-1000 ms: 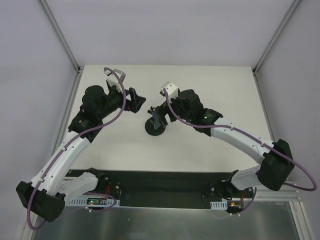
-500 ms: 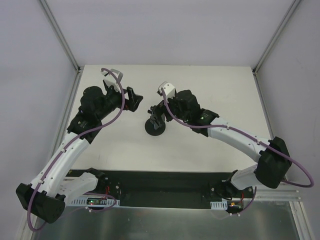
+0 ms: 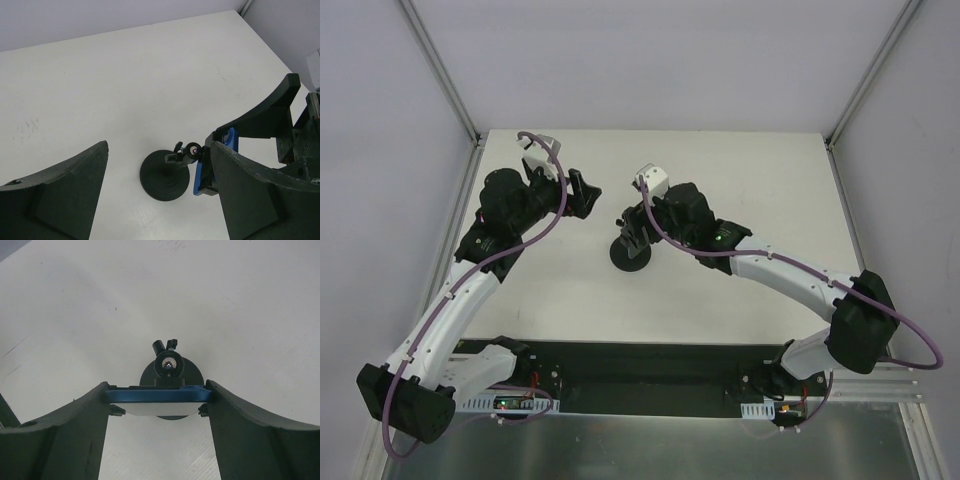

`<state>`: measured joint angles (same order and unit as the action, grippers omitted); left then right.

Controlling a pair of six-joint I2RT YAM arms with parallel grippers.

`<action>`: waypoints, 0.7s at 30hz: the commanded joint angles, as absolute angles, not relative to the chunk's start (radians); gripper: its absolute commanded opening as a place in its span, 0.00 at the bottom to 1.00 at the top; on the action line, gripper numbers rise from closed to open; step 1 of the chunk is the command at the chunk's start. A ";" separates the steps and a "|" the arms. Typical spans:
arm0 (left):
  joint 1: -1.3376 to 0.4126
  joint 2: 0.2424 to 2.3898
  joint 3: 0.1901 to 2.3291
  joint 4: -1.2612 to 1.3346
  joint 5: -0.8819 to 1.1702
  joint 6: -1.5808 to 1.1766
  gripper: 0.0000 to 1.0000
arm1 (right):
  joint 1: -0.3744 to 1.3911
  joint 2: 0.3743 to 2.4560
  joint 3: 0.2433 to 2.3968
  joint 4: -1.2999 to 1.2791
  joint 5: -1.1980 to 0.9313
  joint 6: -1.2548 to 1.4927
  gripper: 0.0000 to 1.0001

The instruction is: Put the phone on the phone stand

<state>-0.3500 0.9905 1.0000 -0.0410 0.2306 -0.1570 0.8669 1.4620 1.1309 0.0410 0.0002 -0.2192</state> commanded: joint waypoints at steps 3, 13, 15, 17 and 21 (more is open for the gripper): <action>-0.330 0.994 1.000 -0.003 0.259 -0.180 0.81 | 0.873 1.434 1.147 0.077 0.104 -0.164 0.34; -0.310 1.002 1.003 -0.003 0.296 -0.204 0.80 | 0.870 1.446 1.334 -0.290 0.992 0.206 0.01; -0.311 0.997 0.999 -0.003 0.281 -0.198 0.81 | 0.835 1.445 1.393 -0.506 1.099 0.389 0.01; -0.311 0.991 0.997 -0.003 0.272 -0.192 0.80 | 0.807 1.437 1.411 -0.694 1.208 0.510 0.01; -0.311 0.994 0.997 -0.003 0.275 -0.199 0.81 | 0.686 1.379 1.417 -1.009 1.288 0.873 0.01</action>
<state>-0.3187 1.0031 0.9989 -0.0410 0.2611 -0.1871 0.7815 1.4746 1.3544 -0.6109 0.9691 0.4538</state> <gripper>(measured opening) 0.807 0.731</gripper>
